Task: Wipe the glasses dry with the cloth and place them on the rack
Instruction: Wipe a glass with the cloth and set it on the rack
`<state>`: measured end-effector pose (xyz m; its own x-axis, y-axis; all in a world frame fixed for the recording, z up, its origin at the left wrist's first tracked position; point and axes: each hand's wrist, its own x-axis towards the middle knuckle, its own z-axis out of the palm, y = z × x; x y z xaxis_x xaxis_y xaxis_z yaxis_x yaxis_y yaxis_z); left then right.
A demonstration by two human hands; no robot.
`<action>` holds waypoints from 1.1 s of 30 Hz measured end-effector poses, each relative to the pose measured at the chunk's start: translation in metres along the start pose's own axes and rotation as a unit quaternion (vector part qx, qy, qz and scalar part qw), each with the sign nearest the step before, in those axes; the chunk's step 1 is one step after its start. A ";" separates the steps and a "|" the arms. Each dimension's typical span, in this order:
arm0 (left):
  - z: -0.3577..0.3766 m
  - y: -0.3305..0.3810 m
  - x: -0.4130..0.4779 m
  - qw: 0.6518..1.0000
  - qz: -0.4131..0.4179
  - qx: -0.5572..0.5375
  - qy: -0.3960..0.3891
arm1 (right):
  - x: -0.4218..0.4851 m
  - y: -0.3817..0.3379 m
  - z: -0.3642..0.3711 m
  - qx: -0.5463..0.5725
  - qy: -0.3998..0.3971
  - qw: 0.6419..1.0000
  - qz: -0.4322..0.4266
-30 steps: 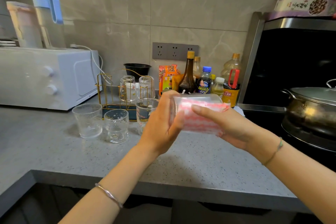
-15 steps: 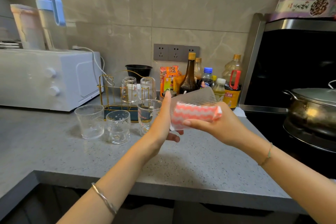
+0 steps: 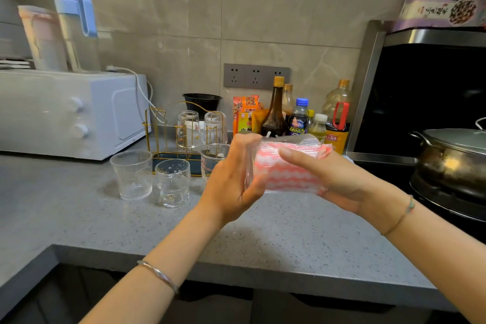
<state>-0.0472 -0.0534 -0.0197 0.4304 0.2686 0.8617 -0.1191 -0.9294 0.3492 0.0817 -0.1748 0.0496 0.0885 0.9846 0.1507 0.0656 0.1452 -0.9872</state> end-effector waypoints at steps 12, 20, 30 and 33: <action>0.010 0.021 0.015 0.846 -0.445 -0.292 -0.010 | 0.005 0.008 0.002 -0.299 0.033 0.944 -0.135; 0.012 0.010 -0.003 0.978 -0.157 -0.116 0.074 | 0.005 0.004 0.003 -0.114 0.023 0.993 -0.003; 0.007 0.013 0.004 0.960 -0.199 -0.188 -0.061 | 0.014 -0.018 -0.018 -0.044 0.016 0.995 0.092; -0.003 0.014 0.021 0.855 -0.379 -0.330 -0.130 | 0.013 -0.018 -0.022 -0.093 0.008 0.992 0.080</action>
<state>-0.0425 -0.0597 0.0046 0.7816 0.5853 0.2158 -0.1603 -0.1459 0.9762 0.1038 -0.1669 0.0707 0.1277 0.9918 -0.0050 0.2309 -0.0346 -0.9724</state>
